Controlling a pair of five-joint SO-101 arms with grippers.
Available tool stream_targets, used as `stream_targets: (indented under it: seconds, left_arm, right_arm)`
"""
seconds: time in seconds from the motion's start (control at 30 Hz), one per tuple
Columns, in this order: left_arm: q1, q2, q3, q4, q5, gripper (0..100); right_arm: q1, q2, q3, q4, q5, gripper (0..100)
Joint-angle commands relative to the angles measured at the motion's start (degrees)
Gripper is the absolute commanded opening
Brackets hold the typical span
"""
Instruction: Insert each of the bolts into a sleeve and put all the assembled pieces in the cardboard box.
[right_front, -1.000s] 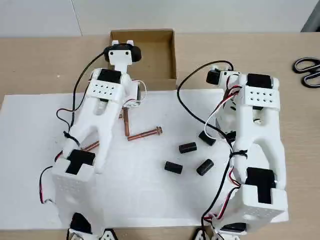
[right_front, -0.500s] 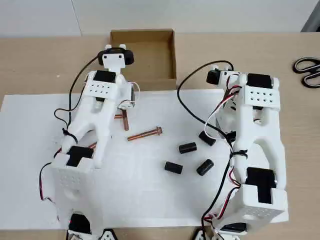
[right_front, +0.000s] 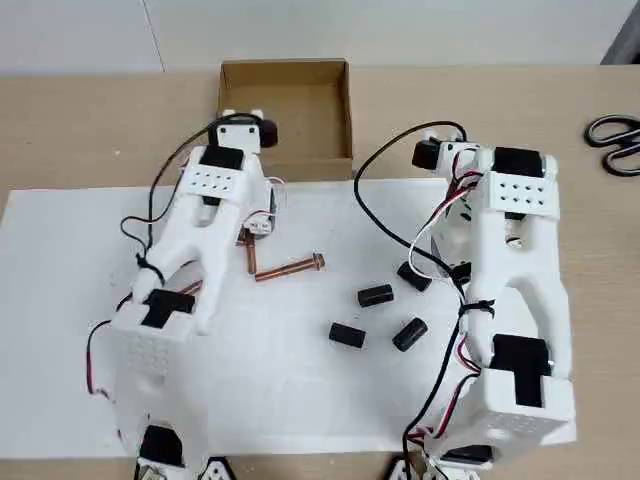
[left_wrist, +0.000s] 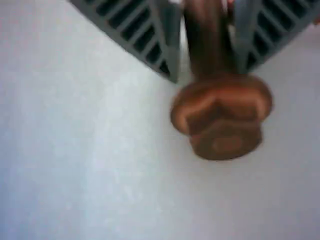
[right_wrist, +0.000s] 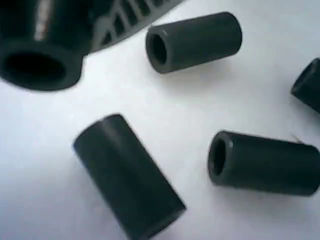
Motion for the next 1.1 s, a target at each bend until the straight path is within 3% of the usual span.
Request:
stream_targets:
  seconds: [0.0, 0.73, 0.9, 1.07]
  left_arm:
    - [0.62, -4.66, -1.36, 1.05, 0.0, 8]
    - [0.26, 0.35, -1.63, -2.9, -0.09, 8]
    - [0.26, 0.18, -1.63, -2.99, -0.09, 1]
    - [0.26, 0.35, -1.63, -2.64, -0.35, 1]
  right_arm:
    - [0.4, -3.38, -0.26, -0.84, -0.7, 0.8]
    - [0.4, -3.38, -0.26, -0.84, -0.88, 0.8]
    - [0.22, -3.38, -0.26, -0.75, -0.97, 0.8]
    - [0.13, -3.38, -0.26, -0.75, -0.88, 0.8]
